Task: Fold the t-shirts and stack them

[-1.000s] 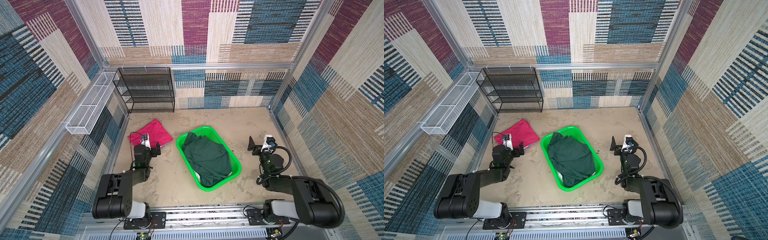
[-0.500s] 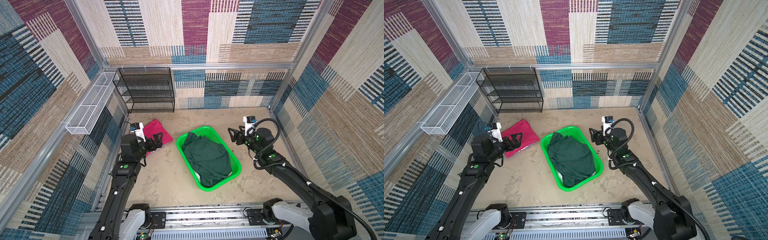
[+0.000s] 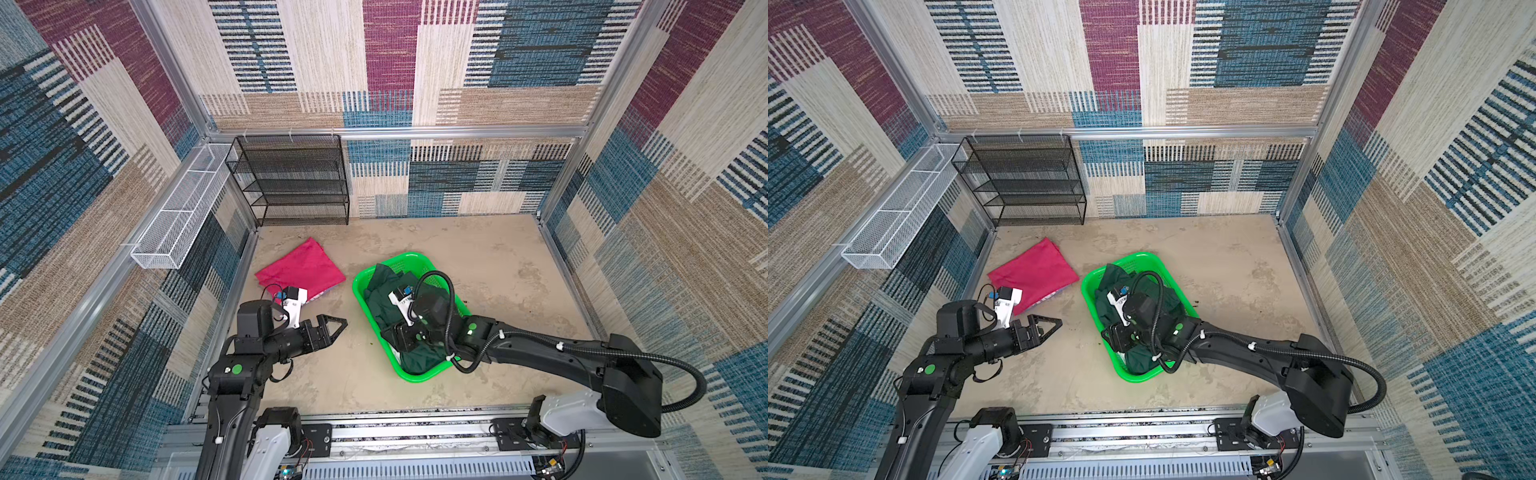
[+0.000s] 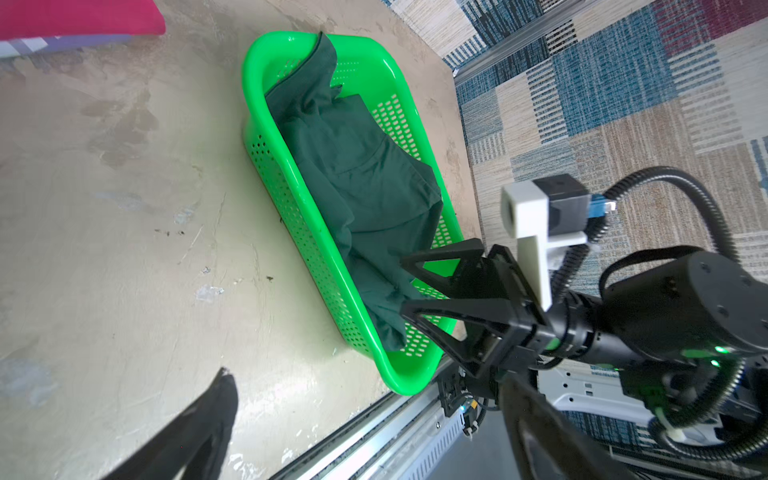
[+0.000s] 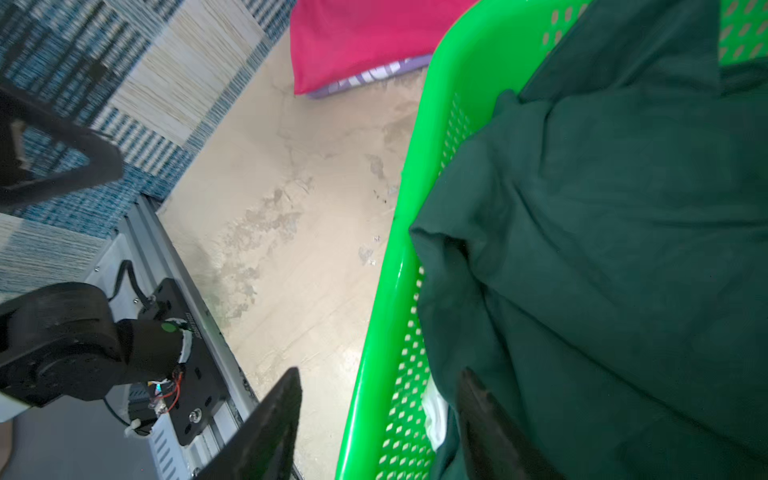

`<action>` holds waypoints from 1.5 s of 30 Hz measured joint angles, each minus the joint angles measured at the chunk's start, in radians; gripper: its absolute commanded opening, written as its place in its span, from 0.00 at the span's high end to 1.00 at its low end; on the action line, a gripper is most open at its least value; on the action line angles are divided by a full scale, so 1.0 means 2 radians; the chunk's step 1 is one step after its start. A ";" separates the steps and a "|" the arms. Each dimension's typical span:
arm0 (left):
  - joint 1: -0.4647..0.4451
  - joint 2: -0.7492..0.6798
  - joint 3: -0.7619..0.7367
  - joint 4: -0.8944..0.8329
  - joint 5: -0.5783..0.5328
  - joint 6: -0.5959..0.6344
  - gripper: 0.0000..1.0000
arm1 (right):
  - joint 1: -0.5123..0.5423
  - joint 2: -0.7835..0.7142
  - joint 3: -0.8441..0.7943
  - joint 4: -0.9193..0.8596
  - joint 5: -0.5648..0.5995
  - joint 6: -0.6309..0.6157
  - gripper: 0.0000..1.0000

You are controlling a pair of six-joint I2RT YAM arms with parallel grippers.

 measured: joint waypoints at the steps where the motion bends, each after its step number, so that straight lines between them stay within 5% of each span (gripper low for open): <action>1: 0.000 -0.001 0.000 -0.005 0.001 0.000 0.01 | 0.008 0.009 0.006 -0.005 0.004 0.002 0.43; 5: 0.000 0.006 0.000 -0.024 0.004 0.001 0.01 | 0.041 0.059 0.050 -0.039 0.035 0.006 0.56; 12: 0.000 0.005 0.000 -0.032 0.014 0.001 0.01 | 0.054 0.119 0.088 -0.093 0.083 0.019 0.62; 15: 0.000 0.002 0.000 -0.032 0.014 0.001 0.01 | 0.057 0.129 0.096 -0.101 0.095 0.024 0.65; 21: 0.000 0.002 0.000 -0.032 0.014 0.001 0.01 | 0.057 0.141 0.106 -0.115 0.139 0.032 0.88; 27: 0.000 0.008 -0.001 -0.013 0.021 -0.003 0.01 | 0.042 0.113 0.094 -0.136 0.170 0.031 0.96; 34: 0.000 0.066 -0.002 0.094 0.044 -0.039 0.01 | -0.065 0.035 0.025 -0.124 0.167 -0.019 0.95; 39: -0.009 0.157 0.010 0.189 0.063 -0.054 0.02 | -0.208 -0.021 -0.025 -0.074 0.165 -0.133 0.96; 45: -0.080 0.282 0.091 0.252 0.067 -0.054 0.01 | -0.340 -0.010 -0.033 -0.005 0.148 -0.269 0.97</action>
